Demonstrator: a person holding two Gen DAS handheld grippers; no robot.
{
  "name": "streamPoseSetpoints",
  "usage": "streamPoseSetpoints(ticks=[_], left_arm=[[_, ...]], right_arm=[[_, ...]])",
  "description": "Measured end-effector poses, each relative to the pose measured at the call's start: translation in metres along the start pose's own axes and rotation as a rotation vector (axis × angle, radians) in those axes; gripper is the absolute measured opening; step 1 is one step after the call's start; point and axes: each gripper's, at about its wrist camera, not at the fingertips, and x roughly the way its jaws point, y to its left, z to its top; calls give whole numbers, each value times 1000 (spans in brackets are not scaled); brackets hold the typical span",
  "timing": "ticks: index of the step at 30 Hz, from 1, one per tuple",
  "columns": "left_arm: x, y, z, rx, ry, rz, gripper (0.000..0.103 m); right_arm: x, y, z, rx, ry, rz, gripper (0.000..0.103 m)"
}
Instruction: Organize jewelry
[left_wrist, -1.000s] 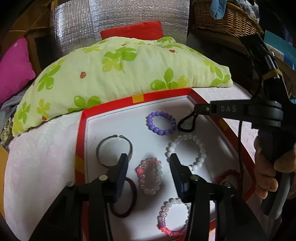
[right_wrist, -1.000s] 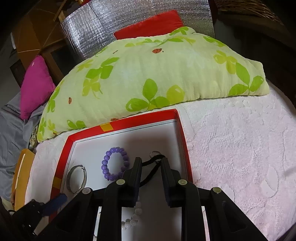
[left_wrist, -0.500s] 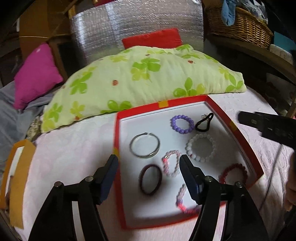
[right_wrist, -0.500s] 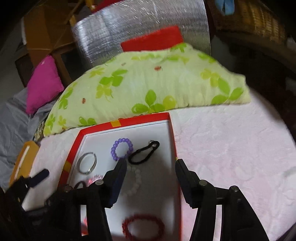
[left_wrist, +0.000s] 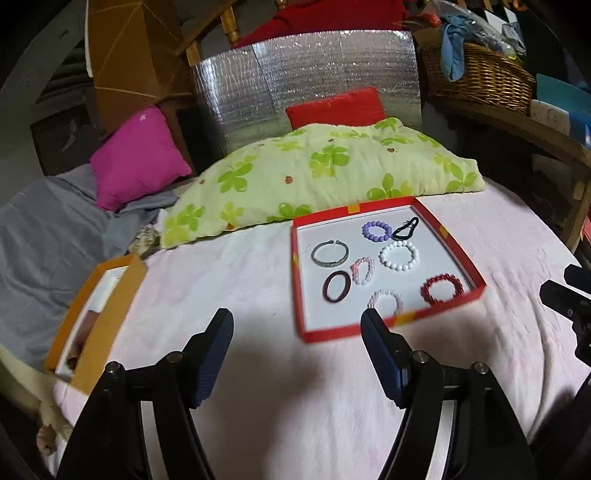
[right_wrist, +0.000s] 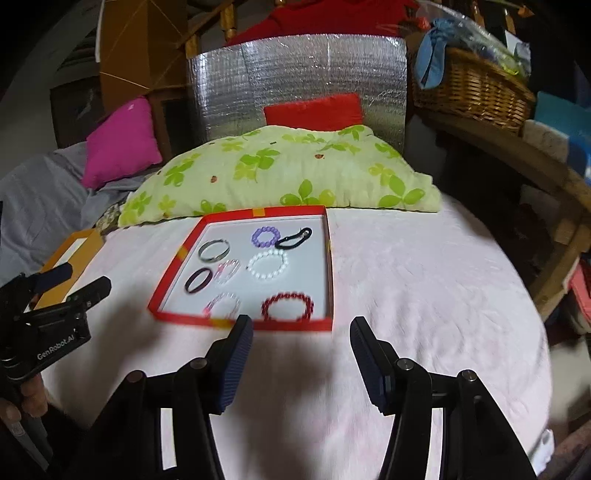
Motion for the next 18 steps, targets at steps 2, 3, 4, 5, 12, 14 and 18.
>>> streamPoseSetpoints(ticks=[2,3,4,5,12,14,18], left_arm=[[-17,5,-5,-19,0,-1,76],[-26,8,-7,-28,-2,-4,76],[-34,11,-8,-34,-7,-1,76],[-41,13,-9,-37,-14,6,76],[-84,26,-10,-49,-56,49,77],[-92,28,-10,-57,-60,49,77],[-103,30,-8,-68,-68,51,77]], right_arm=[[-16,6,-5,-14,12,-8,60],[-24,8,-6,-19,12,-8,60],[-30,11,-7,-22,8,-12,60],[-37,13,-8,-24,6,-19,61],[-70,34,-12,-53,-7,-44,63],[-75,35,-12,-45,-12,-51,63],[-85,36,-11,-23,-18,-56,63]])
